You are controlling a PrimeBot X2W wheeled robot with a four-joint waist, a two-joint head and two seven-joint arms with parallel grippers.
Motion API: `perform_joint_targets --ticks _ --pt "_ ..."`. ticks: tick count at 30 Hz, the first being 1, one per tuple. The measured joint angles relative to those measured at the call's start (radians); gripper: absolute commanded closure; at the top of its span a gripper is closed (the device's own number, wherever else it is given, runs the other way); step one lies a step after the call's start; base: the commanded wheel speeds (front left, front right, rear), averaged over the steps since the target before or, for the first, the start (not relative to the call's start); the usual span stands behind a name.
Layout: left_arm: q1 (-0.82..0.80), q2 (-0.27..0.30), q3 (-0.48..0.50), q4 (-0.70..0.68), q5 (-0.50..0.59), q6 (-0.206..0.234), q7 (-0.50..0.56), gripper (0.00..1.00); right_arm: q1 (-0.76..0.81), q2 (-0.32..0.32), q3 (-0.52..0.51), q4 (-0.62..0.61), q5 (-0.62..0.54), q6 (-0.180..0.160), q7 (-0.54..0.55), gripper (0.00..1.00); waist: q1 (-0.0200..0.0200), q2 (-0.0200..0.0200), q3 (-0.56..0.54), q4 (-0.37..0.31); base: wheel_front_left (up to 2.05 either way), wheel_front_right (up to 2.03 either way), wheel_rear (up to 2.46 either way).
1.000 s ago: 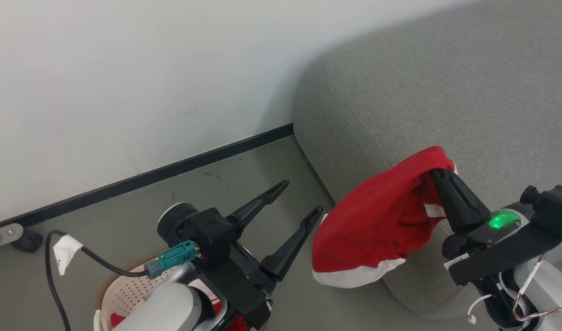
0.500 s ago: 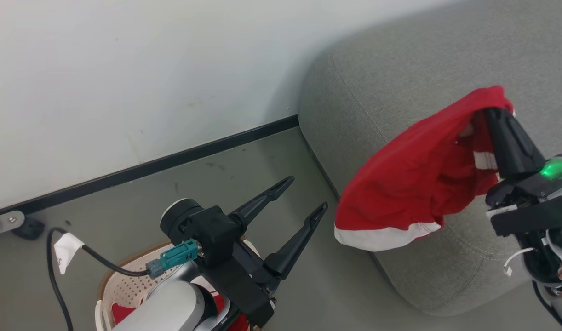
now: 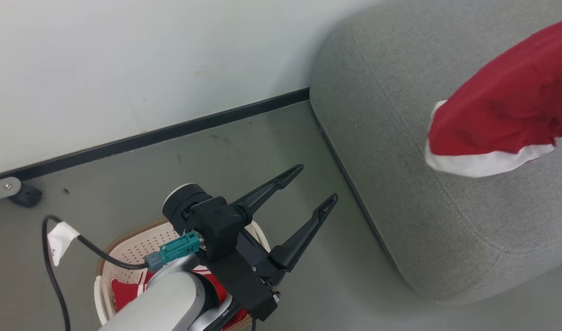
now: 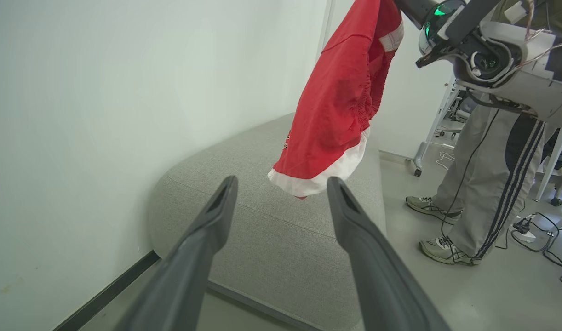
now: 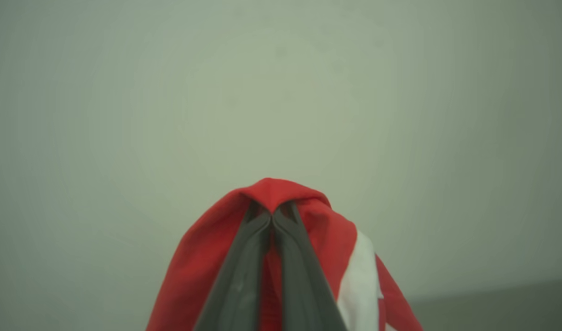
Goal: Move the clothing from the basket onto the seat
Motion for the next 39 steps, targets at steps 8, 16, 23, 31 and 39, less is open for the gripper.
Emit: perform_joint_targets --ticks 8,16,23,31,39 --pt "-0.026 0.016 -0.007 -0.047 0.017 0.000 0.031 0.00 -0.096 -0.058 -0.069 0.107 0.003 -0.003 0.002 1.00 0.0000 0.0000 0.062 0.012 0.00 0.00 0.00" --pt "-0.075 0.018 -0.025 -0.098 0.050 0.000 0.064 0.00 -0.125 -0.135 -0.176 0.197 0.045 -0.049 0.010 1.00 0.0000 -0.0001 0.141 0.022 0.00 0.00 0.00" --pt "-0.087 0.025 -0.033 -0.126 0.051 0.000 0.090 0.00 -0.154 -0.177 -0.271 0.286 0.062 -0.100 0.009 1.00 0.0000 -0.0001 0.221 0.035 0.00 0.00 0.00" --pt "-0.103 0.042 -0.033 -0.135 0.052 -0.001 0.113 0.00 -0.248 -0.176 -0.278 0.309 0.061 -0.116 0.008 1.00 0.0001 0.0000 0.310 0.048 0.00 0.00 0.00" --pt "-0.112 0.046 -0.031 -0.122 0.052 -0.002 0.113 0.00 -0.308 -0.200 -0.307 0.325 0.043 -0.138 0.007 1.00 0.0000 0.0000 0.368 0.077 0.00 0.00 0.00"
